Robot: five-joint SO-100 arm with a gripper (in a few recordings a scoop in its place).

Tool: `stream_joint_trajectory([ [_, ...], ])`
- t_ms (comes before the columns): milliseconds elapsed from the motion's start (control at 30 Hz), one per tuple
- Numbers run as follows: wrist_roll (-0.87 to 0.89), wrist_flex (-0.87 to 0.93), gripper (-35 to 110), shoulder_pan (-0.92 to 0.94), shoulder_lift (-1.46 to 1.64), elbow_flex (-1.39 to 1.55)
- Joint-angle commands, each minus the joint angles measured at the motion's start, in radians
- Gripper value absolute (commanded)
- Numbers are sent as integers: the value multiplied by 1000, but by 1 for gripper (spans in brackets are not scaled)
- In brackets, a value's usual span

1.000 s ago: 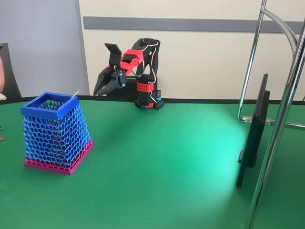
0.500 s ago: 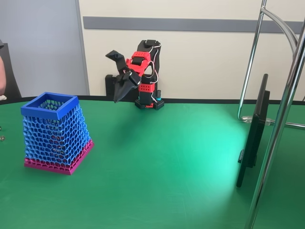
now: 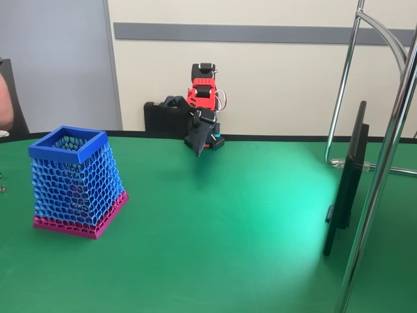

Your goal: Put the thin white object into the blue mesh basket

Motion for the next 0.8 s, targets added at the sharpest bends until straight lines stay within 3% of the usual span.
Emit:
stream_joint_trajectory([
  [0, 103, 26, 1, -11, 107, 51],
  [133, 189, 60, 1, -54, 311, 192],
  [500, 258, 442, 1, -66, 629, 192],
  [767, 295, 480, 1, -58, 629, 192],
])
